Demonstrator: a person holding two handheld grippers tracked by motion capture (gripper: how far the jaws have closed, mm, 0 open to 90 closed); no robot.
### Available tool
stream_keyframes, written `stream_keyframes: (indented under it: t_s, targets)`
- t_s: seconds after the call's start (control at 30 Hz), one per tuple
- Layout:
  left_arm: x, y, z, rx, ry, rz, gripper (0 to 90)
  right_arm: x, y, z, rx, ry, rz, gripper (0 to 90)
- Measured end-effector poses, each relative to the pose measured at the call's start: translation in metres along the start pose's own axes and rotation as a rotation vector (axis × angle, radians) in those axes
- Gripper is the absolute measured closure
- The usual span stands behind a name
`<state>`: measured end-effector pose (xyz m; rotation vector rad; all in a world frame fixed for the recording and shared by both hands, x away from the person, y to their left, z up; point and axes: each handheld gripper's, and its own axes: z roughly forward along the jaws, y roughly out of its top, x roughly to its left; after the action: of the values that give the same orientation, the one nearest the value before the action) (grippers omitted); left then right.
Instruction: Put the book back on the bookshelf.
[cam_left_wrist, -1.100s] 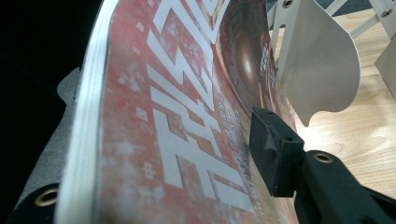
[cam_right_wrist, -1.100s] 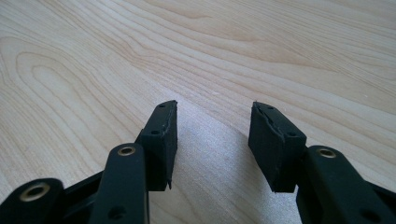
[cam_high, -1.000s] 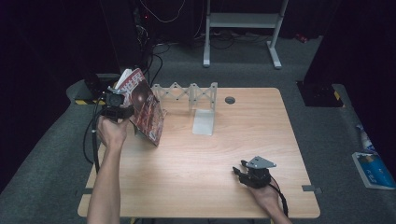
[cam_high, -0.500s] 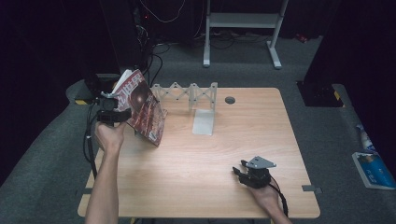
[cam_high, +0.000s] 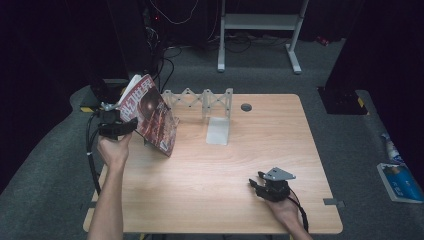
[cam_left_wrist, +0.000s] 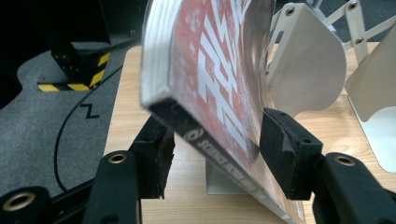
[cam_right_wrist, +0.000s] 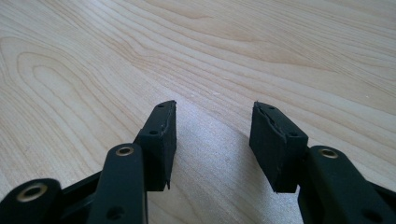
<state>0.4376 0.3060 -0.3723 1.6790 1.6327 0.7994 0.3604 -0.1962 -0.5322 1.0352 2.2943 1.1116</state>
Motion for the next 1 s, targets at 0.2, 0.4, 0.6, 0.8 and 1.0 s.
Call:
stream_keyframes:
  t_s: [0.2,0.4,0.6,0.8,1.0]
  targets:
    - [0.003,-0.003,-0.006,-0.020,-0.014,-0.009,45.3,0.000,0.000,0.000,0.000,-0.001,0.000,50.9]
    - [0.006,-0.009,-0.011,-0.036,-0.026,-0.005,44.9,0.000,0.000,0.000,-0.001,-0.001,0.003,50.3]
    - [0.004,-0.017,-0.023,-0.065,-0.013,0.031,44.3,0.000,0.000,0.001,-0.002,-0.003,0.005,50.0]
    - [0.006,-0.022,-0.029,-0.078,-0.021,0.027,44.1,0.000,0.000,0.001,-0.002,-0.003,0.005,50.0]
    - [0.005,-0.027,-0.036,-0.104,-0.051,0.019,44.1,0.000,0.000,0.001,-0.002,-0.004,0.005,50.0]
